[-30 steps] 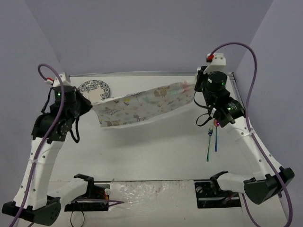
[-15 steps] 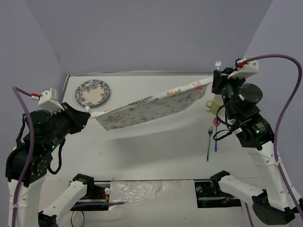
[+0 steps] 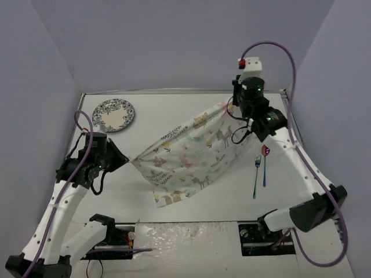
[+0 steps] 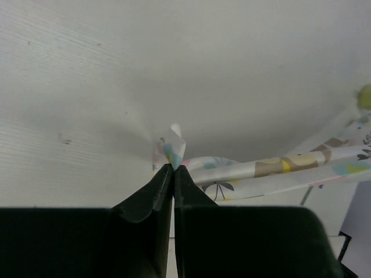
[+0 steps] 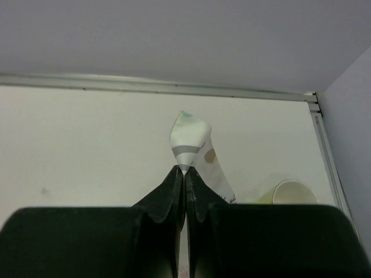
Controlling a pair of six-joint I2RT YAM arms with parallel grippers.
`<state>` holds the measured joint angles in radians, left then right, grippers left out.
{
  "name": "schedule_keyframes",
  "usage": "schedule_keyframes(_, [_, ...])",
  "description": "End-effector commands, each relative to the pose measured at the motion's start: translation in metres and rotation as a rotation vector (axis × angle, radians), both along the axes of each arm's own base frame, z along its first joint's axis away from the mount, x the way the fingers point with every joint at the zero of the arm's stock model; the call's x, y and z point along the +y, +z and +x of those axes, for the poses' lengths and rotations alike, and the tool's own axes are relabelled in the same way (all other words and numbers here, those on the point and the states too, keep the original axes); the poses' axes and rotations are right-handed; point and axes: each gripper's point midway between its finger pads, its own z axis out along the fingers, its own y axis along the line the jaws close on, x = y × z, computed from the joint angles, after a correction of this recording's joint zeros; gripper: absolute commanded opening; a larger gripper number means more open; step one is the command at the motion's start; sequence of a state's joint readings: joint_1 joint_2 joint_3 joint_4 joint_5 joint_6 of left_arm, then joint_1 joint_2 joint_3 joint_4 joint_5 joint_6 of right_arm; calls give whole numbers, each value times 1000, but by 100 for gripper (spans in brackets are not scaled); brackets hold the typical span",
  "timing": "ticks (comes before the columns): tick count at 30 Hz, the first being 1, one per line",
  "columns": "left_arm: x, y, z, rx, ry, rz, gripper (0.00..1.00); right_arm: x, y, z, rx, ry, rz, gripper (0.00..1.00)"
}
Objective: Set the dinner table for one person
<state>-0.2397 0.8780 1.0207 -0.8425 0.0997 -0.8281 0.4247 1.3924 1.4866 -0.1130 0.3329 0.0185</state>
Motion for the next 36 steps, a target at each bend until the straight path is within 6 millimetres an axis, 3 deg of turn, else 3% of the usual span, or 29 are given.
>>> schedule_keyframes(1, [21, -37, 50, 36, 169, 89, 0, 9, -69, 75, 60, -30, -91, 0])
schedule_keyframes(3, [22, -61, 63, 94, 188, 113, 0, 19, -92, 97, 67, -14, -103, 0])
schedule_keyframes(6, [26, -81, 79, 138, 211, 130, 0, 35, -122, 126, 91, 38, -148, 0])
schedule_keyframes(10, [35, -102, 104, 177, 251, 174, 0, 53, -187, 161, 157, 94, -212, 0])
schedule_keyframes(12, [37, -113, 111, 212, 256, 179, 0, 61, -188, 173, 131, 113, -212, 0])
schedule_keyframes(14, [42, -113, 120, 209, 278, 178, 0, 66, -204, 182, 137, 133, -221, 0])
schedule_keyframes(15, [41, -112, 122, 206, 280, 177, 0, 69, -197, 186, 116, 140, -212, 0])
schedule_keyframes(18, [50, -111, 133, 197, 307, 185, 0, 82, -202, 199, 78, 182, -194, 0])
schedule_keyframes(21, [53, -92, 149, 148, 295, 191, 1, 92, -205, 210, 58, 203, -177, 0])
schedule_keyframes(25, [52, -68, 166, 86, 241, 218, 20, 96, -203, 220, 43, 203, -171, 8])
schedule_keyframes(27, [49, -54, 173, 55, 199, 227, 35, 96, -191, 226, 25, 191, -165, 25])
schedule_keyframes(30, [48, -31, 178, -7, 153, 240, 59, 93, -173, 222, 22, 177, -153, 59])
schedule_keyframes(33, [47, -6, 173, -71, 108, 256, 79, 86, -135, 206, 6, 154, -115, 71])
schedule_keyframes(36, [48, 8, 157, -90, 69, 281, 82, 87, -129, 169, 63, 195, -77, 75])
